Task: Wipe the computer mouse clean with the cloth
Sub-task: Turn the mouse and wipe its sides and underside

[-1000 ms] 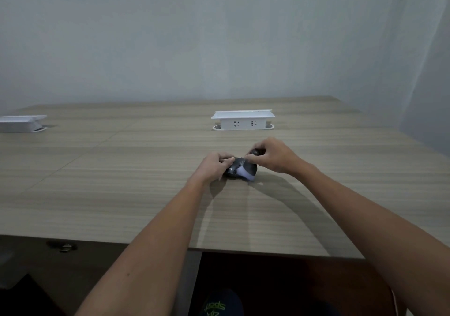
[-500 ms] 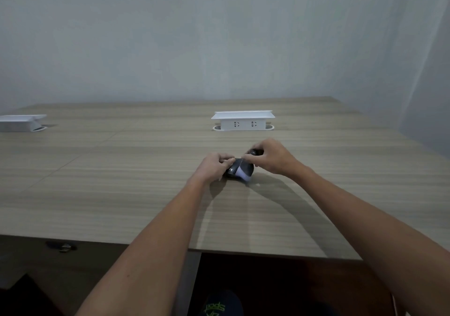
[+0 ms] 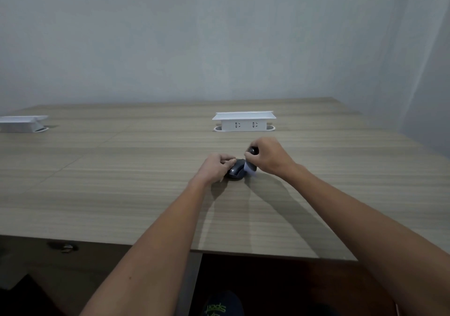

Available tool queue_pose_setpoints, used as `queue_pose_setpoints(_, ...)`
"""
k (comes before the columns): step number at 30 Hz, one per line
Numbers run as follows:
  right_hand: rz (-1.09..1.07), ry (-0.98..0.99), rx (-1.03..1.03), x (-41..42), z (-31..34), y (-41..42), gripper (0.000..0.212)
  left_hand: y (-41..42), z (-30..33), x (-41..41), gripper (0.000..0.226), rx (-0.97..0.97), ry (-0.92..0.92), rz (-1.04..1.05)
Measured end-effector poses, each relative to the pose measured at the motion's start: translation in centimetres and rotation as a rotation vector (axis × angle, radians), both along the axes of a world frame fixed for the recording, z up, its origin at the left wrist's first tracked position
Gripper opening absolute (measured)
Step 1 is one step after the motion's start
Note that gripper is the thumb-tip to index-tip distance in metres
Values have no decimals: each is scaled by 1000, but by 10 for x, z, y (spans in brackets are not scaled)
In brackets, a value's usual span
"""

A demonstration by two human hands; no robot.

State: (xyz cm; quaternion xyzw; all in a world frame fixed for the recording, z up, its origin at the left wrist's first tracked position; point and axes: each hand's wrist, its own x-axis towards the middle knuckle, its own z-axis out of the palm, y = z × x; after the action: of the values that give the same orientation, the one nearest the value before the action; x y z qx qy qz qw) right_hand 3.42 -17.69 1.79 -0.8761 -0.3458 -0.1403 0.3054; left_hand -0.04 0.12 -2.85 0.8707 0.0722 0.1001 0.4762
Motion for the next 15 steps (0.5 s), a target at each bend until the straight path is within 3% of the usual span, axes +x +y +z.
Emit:
queue_pose_setpoints(3, 95, 32, -53, -6, 1, 3, 17, 2, 0, -1, 24, 3, -8, -34)
queue_pose_setpoints(8, -58, 4, 42, 7, -5, -2, 18, -1, 2, -2, 28, 5, 6, 8)
queue_pose_setpoints(10, -27, 45, 60, 7, -5, -5, 18, 0, 0, 0, 28, 5, 4, 6)
queue_pose_setpoints(13, 33, 132, 11, 9, -3, -13, 16, 1, -1, 1, 28, -10, -3, 1)
queue_pose_setpoints(15, -36, 60, -19, 16, -8, -17, 17, 1, -2, 2, 29, -17, 0, 9)
